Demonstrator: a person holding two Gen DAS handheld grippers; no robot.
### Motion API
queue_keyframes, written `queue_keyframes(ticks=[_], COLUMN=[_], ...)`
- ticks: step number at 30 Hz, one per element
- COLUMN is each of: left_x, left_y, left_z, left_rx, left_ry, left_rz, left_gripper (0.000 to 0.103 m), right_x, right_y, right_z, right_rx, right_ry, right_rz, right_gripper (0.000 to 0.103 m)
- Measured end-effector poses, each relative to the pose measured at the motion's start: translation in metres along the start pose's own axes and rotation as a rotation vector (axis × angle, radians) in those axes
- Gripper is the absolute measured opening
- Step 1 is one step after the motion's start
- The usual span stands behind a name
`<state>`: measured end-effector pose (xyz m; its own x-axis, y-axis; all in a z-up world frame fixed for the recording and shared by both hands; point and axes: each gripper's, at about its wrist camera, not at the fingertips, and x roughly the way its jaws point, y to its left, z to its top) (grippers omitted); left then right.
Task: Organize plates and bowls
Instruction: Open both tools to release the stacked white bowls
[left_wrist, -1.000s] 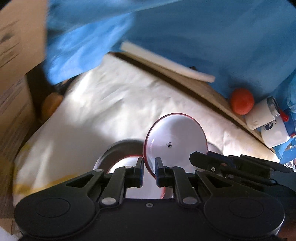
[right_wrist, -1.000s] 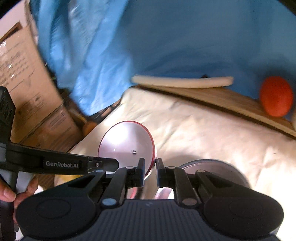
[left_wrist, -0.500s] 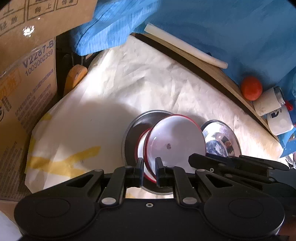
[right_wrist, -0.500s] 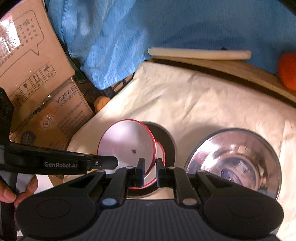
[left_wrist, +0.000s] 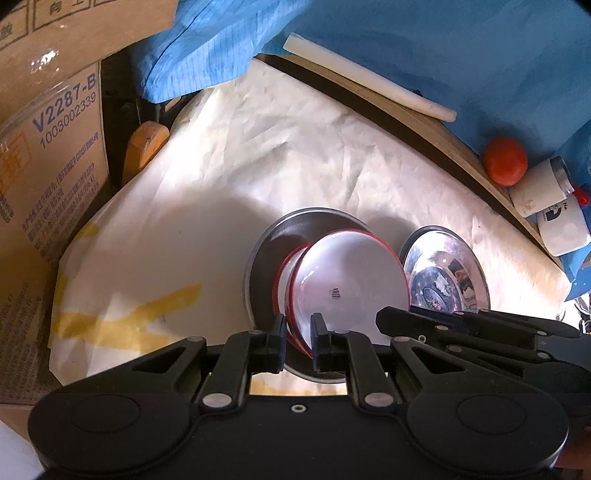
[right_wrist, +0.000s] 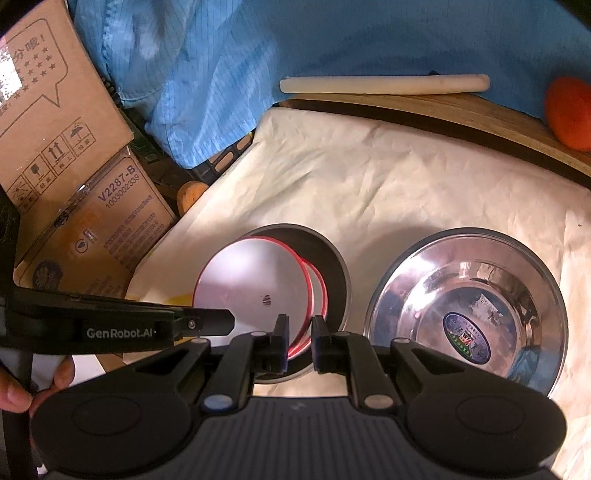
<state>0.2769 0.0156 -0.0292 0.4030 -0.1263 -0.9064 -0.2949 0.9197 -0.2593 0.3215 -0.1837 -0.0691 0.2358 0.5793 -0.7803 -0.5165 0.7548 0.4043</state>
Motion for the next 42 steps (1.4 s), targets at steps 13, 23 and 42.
queue_keyframes(ticks=[13, 23, 42], left_x=[0.0023, 0.0046, 0.0069], left_y=[-0.0001, -0.0006, -0.0025], left_z=[-0.0005, 0.0016, 0.0018], left_rx=[-0.018, -0.027, -0.039], left_ry=[-0.001, 0.001, 0.003], left_rz=[0.014, 0.022, 0.031], left_gripper=[0.015, 0.016, 0.02], right_x=[0.0048, 0.0053, 0.0065], right_y=[-0.002, -0.001, -0.006], right_z=[0.0018, 0.0035, 0.0029], right_rx=[0.007, 0.008, -0.02], right_ry=[0.014, 0.01, 0.02], right_rz=[0.013, 0.008, 0.024], right_gripper=[0.015, 0.015, 0.025])
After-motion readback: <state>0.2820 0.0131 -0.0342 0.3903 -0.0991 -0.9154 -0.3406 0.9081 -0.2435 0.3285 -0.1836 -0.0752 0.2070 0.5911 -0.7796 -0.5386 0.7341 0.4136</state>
